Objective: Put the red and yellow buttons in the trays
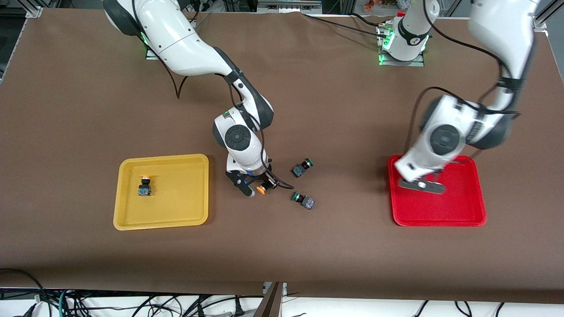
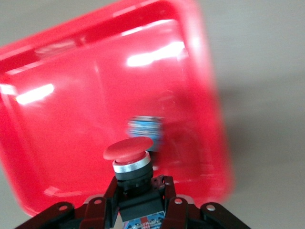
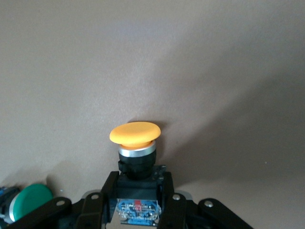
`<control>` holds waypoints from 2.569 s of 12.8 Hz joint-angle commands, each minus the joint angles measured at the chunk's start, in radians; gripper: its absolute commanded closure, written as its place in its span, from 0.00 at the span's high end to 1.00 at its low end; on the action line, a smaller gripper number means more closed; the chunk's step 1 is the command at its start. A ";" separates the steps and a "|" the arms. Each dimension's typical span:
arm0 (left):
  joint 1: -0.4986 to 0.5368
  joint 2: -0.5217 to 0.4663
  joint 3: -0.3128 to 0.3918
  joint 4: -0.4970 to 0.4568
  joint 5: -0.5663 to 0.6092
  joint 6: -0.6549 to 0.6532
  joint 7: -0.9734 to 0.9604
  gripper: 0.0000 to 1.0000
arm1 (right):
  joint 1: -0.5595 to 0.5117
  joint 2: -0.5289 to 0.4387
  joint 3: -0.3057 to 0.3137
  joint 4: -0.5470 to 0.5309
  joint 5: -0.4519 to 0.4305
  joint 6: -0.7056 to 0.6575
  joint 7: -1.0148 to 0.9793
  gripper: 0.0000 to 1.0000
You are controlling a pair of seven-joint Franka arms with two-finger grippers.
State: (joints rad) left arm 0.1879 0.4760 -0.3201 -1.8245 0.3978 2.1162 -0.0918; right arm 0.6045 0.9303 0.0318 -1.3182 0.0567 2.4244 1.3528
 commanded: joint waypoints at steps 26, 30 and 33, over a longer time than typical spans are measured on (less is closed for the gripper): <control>-0.154 -0.468 0.314 0.176 -0.396 -0.466 0.067 1.00 | -0.513 -0.364 -0.078 0.163 -0.032 -1.020 -1.325 1.00; -0.136 -0.522 0.270 0.119 -0.393 -0.446 0.073 1.00 | -0.519 -0.584 -0.069 0.127 -0.058 -1.053 -1.334 1.00; -0.142 -0.530 0.237 0.122 -0.336 -0.469 0.076 1.00 | -0.520 -0.738 -0.066 -0.001 -0.058 -1.068 -1.342 1.00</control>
State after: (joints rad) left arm 0.0469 -0.0315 -0.0709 -1.6797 0.0313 1.6474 -0.0206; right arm 0.0895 0.3030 -0.0446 -1.1966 0.0159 1.3482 0.0258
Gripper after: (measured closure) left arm 0.000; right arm 0.000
